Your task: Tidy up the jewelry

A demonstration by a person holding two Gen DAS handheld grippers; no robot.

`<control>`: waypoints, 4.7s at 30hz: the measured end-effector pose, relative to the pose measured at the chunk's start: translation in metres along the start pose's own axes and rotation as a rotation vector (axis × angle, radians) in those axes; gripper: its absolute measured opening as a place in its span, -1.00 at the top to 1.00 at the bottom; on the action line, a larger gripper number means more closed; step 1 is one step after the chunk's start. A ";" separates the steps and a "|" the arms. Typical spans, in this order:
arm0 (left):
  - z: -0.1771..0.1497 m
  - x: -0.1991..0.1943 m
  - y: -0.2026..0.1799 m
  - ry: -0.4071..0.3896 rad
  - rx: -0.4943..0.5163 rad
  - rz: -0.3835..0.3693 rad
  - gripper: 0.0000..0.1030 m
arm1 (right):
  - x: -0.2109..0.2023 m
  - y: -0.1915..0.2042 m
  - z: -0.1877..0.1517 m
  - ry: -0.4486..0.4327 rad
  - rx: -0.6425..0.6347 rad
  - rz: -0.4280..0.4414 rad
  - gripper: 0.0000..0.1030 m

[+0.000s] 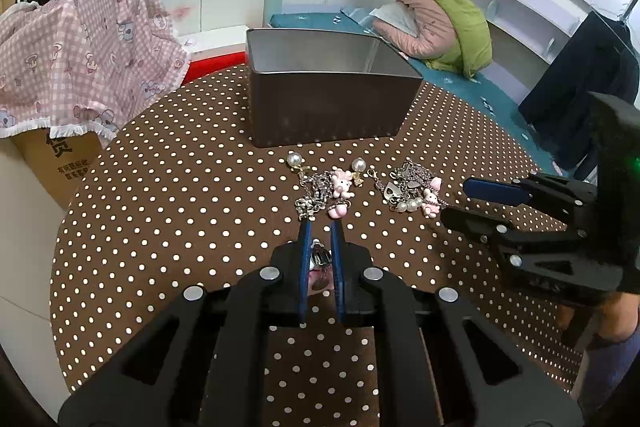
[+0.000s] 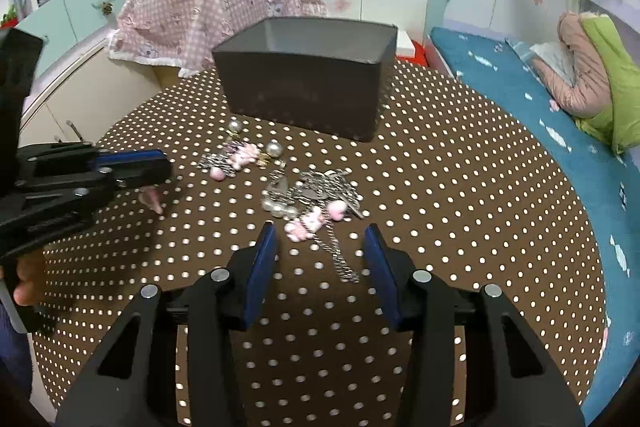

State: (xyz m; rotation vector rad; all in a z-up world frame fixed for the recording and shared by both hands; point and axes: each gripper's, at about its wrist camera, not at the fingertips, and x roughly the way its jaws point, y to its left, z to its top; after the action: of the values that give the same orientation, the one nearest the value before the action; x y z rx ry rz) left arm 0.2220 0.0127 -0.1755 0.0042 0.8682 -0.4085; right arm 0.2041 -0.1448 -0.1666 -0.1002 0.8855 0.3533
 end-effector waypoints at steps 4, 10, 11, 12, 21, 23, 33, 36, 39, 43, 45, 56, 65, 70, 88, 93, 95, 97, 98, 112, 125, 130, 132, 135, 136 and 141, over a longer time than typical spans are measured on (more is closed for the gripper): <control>0.002 -0.003 0.004 -0.006 -0.012 -0.007 0.81 | 0.000 -0.011 0.008 -0.014 0.039 0.019 0.20; 0.005 -0.003 0.005 -0.006 -0.012 -0.012 0.81 | 0.015 -0.010 0.029 0.012 0.004 0.022 0.48; 0.005 -0.004 0.006 -0.007 -0.013 -0.013 0.81 | 0.019 -0.009 0.032 0.020 -0.001 0.023 0.49; 0.006 -0.003 0.007 -0.007 -0.013 -0.014 0.81 | 0.020 -0.009 0.033 0.026 -0.006 0.026 0.52; 0.012 0.000 0.004 -0.004 -0.014 -0.035 0.81 | 0.029 -0.006 0.037 0.051 -0.027 0.028 0.80; 0.016 -0.001 0.003 -0.007 -0.013 -0.047 0.81 | 0.021 -0.009 0.037 0.034 -0.008 0.055 0.83; 0.047 -0.019 -0.002 -0.038 -0.017 -0.109 0.81 | -0.054 -0.011 0.054 -0.126 0.022 0.116 0.83; 0.059 -0.029 -0.008 -0.057 -0.010 -0.126 0.81 | -0.079 -0.006 0.064 -0.178 0.005 0.120 0.83; 0.073 -0.038 -0.013 -0.069 -0.008 -0.144 0.81 | -0.094 -0.003 0.076 -0.212 -0.007 0.118 0.83; 0.098 -0.051 -0.020 -0.094 0.007 -0.157 0.81 | -0.109 0.000 0.093 -0.249 -0.023 0.103 0.83; 0.107 -0.056 -0.024 -0.104 0.013 -0.157 0.81 | -0.118 0.002 0.104 -0.278 -0.035 0.095 0.83; 0.171 -0.070 -0.031 -0.167 0.041 -0.120 0.81 | -0.140 0.003 0.161 -0.383 -0.063 0.077 0.83; 0.207 -0.034 -0.015 -0.126 0.010 -0.101 0.81 | -0.104 -0.007 0.180 -0.351 -0.038 0.076 0.83; 0.192 0.016 -0.002 -0.037 -0.011 -0.084 0.81 | -0.073 -0.011 0.172 -0.295 -0.025 0.086 0.84; 0.152 0.090 0.014 0.114 -0.022 -0.020 0.49 | 0.018 -0.019 0.130 -0.074 0.035 0.115 0.84; 0.151 0.076 0.014 0.092 -0.025 -0.014 0.43 | 0.014 -0.026 0.128 -0.070 0.063 0.136 0.78; 0.150 0.066 0.014 0.071 -0.023 0.001 0.27 | 0.007 -0.028 0.127 -0.079 0.074 0.148 0.78; 0.148 0.056 0.013 0.055 -0.018 -0.001 0.27 | 0.001 -0.028 0.126 -0.088 0.070 0.146 0.77; 0.148 0.051 0.013 0.048 -0.019 0.002 0.27 | -0.004 -0.027 0.125 -0.093 0.067 0.145 0.76; 0.069 -0.010 0.005 -0.057 0.027 0.093 -0.23 | -0.044 -0.016 0.057 -0.125 0.045 0.094 0.41; 0.016 0.030 -0.004 0.032 0.024 0.099 -0.23 | -0.028 -0.026 0.001 -0.055 0.123 0.134 0.28; 0.023 0.036 -0.002 0.031 0.013 0.100 -0.22 | -0.027 -0.031 -0.004 -0.056 0.134 0.145 0.25; 0.027 0.036 0.002 0.025 -0.009 0.080 -0.22 | -0.028 -0.031 -0.005 -0.058 0.136 0.149 0.24; 0.036 0.042 0.009 0.034 -0.022 0.100 -0.22 | -0.026 -0.034 -0.006 -0.060 0.139 0.154 0.21; 0.037 0.043 0.010 0.037 -0.025 0.101 -0.22 | -0.026 -0.034 -0.006 -0.061 0.141 0.157 0.21; 0.049 0.061 0.011 0.068 -0.037 0.132 -0.05 | -0.022 -0.035 -0.005 -0.059 0.143 0.165 0.20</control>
State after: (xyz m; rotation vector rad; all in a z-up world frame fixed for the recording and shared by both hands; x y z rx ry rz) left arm 0.2971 -0.0064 -0.1909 0.0408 0.9366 -0.2701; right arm 0.1999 -0.1841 -0.1548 0.1156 0.8604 0.4427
